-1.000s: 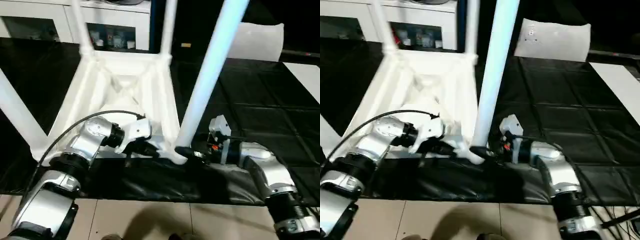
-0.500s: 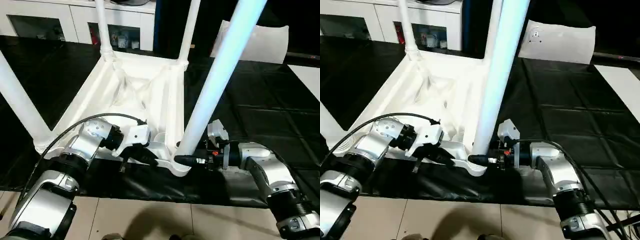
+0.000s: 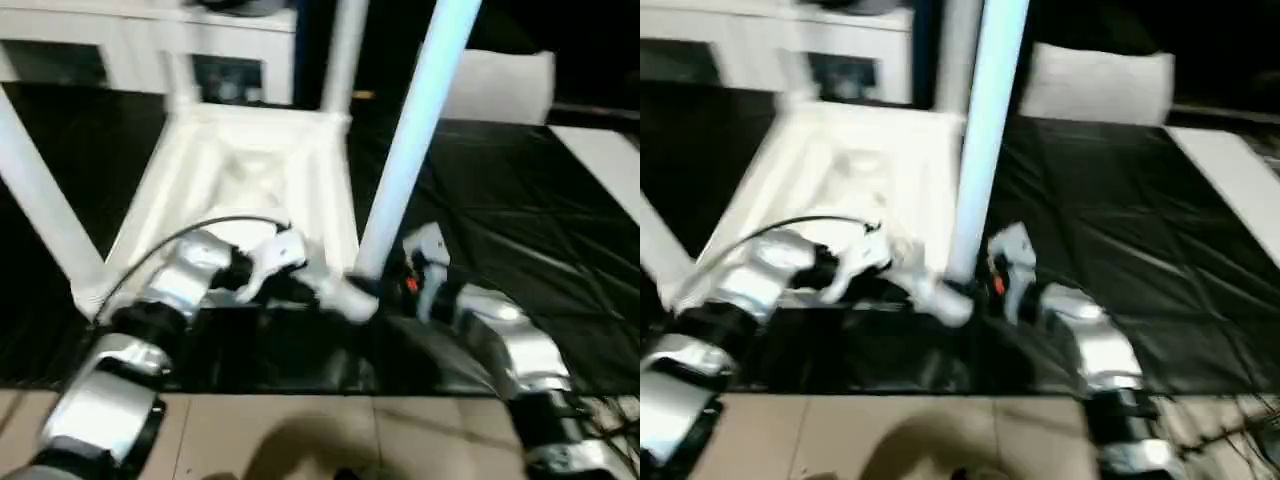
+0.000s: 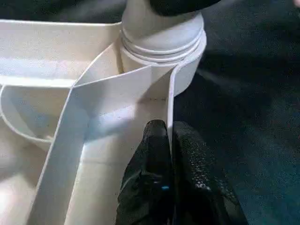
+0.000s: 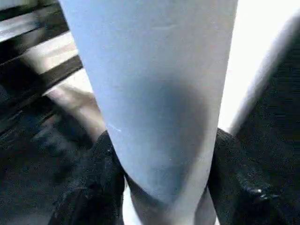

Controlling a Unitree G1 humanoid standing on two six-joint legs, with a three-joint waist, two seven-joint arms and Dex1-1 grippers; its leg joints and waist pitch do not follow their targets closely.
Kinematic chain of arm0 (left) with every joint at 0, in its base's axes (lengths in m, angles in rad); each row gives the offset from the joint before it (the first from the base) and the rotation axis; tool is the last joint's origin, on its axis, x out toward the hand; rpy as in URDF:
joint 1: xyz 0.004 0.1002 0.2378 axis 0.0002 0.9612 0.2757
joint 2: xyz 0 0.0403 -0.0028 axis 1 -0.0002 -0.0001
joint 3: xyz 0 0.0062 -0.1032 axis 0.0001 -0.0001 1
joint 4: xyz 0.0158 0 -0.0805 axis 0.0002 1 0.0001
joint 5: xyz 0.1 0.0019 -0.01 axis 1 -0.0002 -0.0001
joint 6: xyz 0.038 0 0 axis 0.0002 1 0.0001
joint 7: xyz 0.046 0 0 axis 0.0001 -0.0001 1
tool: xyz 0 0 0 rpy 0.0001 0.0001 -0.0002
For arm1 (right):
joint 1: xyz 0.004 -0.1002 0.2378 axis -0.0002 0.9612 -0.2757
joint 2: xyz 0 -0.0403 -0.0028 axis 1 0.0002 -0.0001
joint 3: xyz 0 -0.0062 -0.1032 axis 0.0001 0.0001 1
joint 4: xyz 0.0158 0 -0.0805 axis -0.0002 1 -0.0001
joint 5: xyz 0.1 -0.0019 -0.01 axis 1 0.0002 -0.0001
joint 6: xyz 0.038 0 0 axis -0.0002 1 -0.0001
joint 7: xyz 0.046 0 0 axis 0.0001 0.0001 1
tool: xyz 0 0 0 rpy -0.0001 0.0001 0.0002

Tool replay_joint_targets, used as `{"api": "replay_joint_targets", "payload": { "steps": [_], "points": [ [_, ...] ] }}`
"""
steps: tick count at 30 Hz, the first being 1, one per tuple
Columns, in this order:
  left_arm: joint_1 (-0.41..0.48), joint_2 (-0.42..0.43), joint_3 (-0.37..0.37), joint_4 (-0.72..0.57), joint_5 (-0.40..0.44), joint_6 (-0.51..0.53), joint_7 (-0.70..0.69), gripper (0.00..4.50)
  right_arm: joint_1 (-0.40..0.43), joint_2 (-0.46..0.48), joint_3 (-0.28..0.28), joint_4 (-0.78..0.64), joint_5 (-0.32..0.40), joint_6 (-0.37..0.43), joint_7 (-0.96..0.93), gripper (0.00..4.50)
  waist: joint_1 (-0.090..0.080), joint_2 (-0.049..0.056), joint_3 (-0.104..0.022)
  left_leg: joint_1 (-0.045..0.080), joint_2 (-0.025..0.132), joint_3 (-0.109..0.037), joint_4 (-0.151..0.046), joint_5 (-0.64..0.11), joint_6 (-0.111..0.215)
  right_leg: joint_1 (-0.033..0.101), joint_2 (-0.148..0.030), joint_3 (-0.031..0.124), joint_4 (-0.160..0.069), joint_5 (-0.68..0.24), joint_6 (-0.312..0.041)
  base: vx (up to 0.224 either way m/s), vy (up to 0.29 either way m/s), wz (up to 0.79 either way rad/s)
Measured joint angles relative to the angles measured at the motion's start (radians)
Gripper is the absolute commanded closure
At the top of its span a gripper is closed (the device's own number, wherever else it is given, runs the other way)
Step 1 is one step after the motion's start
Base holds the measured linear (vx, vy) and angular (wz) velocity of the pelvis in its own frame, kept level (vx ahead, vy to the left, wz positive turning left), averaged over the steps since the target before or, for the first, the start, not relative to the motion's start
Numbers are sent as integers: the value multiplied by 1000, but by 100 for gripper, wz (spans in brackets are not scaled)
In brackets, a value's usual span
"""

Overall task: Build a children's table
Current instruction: Rotate leg to tighten

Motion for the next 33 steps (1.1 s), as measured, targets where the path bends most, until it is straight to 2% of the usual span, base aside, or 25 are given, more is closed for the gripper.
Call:
{"api": "replay_joint_targets", "payload": {
  "steps": [4, 9, 11, 13, 16, 19, 22, 23, 24, 26, 27, 31, 33],
  "points": [
    [0, -58, 25, -27, 20, 96, 131, 450, -48, 85, -37, 40, -51, 10, -196, 247, -18, 0, 0, 0, 0, 0, 0, 0, 0, 0, 0, 0, -1, 0, 0, 0, 0, 0],
    [0, -101, 41, -54, 35, 158, 234, 450, -100, 146, -56, 91, -100, -3, -357, 248, -25, 0, 0, 0, 0, 0, -2, -3, 3, 0, 0, 0, 1, 2, -3, 0, 0, 0],
    [0, -101, 40, -59, 36, 158, 237, 450, -103, 150, -62, 94, -101, -5, -360, 248, -25, 0, 0, 0, 0, 0, -4, -3, 4, -1, 0, 0, 3, 3, -3, 0, 0, 0],
    [0, -101, 38, -63, 36, 159, 236, 450, -103, 150, -62, 92, -101, -7, -360, 182, -24, 0, 0, 0, 0, 0, -6, -3, 4, -1, 1, 0, 4, 4, -4, 0, 0, 0],
    [0, -88, 25, -65, 39, 137, 218, 450, -91, 150, -64, 81, -86, -15, -338, 179, -23, 1, 0, 0, 0, 0, -7, -3, 4, -3, 1, 0, 4, 4, -4, 0, 0, 0],
    [3, -68, 15, -65, 39, 101, 186, 450, -72, 138, -63, 67, -71, -31, -284, 138, -24, 1, 0, -1, 0, 0, -7, -3, 4, -3, 1, 0, 4, 4, -5, 0, 0, 0],
    [8, -47, 13, -65, 36, 63, 148, 450, -55, 102, -41, 53, -63, -47, -198, 119, -24, 1, 0, -1, 0, 0, -8, -3, 4, -4, 1, 0, 3, 5, -7, 0, 0, 0],
    [12, -38, 12, -65, 34, 48, 129, 450, -46, 83, -30, 46, -59, -52, -166, 119, -23, 1, 0, -1, 0, 0, -9, -3, 4, -4, 1, 0, 3, 5, -7, 0, 0, 0],
    [18, -17, 6, -61, 32, 1, 90, 450, -35, 49, -14, 40, -49, -65, -99, 94, -20, 1, 0, -2, 0, 0, -9, -3, 4, -5, 1, 0, 3, 5, -7, 0, 0, 0],
    [22, 4, 1, -54, 27, -47, 42, 450, -26, 21, 7, 39, -37, -74, -26, 94, -13, 2, 1, -2, 1, 0, -9, -3, 4, -5, 1, 0, 3, 5, -7, 0, 0, 0],
    [24, 15, -5, -51, 22, -73, 17, 450, -25, 6, 13, 40, -31, -79, 4, 76, -10, 4, 2, -2, 1, 0, -9, -3, 4, -5, 1, 0, 3, 5, -7, 0, 0, 0],
    [31, 59, -24, -43, -4, -151, -117, 450, -22, -69, 39, 39, -6, -109, 161, 54, 21, 4, 2, -1, 1, 0, -7, -3, 4, -5, 0, 0, 3, 5, -7, 0, 0, 0],
    [31, 71, -29, -39, -7, -175, -170, 450, -22, -111, 52, 39, 2, -118, 238, 54, 27, 4, 2, -1, 0, 0, -6, -3, 4, -5, -1, 0, 3, 5, -7, 0, 0, 0]
  ]
}}
